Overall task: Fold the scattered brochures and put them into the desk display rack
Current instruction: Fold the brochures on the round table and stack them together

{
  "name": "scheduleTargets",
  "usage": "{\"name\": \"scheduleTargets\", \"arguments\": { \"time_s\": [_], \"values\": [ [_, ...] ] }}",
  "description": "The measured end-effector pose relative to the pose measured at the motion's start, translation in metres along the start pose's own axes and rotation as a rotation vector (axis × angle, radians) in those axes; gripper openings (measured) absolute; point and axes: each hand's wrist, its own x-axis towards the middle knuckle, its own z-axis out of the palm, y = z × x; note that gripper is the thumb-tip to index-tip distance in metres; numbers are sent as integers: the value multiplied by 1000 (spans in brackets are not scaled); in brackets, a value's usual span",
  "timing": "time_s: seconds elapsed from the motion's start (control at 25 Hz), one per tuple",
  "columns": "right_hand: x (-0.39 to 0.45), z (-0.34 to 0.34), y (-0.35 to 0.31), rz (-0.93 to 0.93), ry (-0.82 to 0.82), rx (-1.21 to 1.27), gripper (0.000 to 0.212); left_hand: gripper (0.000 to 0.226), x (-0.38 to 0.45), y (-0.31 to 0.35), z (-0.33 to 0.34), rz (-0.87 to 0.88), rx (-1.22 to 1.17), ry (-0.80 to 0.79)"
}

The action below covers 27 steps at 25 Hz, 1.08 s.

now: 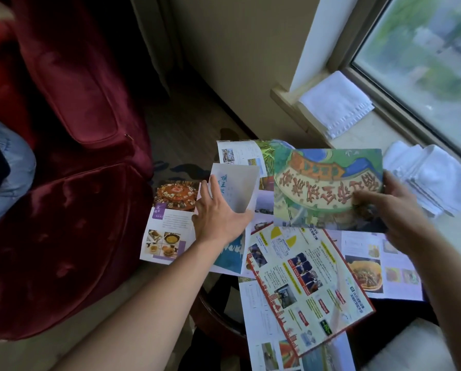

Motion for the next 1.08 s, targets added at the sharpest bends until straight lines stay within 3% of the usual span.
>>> {"name": "scheduleTargets", "arguments": {
  "time_s": [0.16,0.28,0.6,0.76,1.08],
  "values": [
    [-26,-7,-5,-59,-212,-135,39,121,-8,12,-3,24,37,-12],
    [-29,-3,-3,-22,-284,-232,37,122,-13,13,-4,76,81,-30],
    [-31,-4,6,66,-305,-235,37,116,-23,-1,-12,45,8,-29],
    [-35,-1,10,80,-305,-313,38,114,-28,-1,-15,132,51,-49],
    [-30,33,-14,-30,-307,-818,42,117,-38,-2,-8,247,250,-83]
  ]
}}
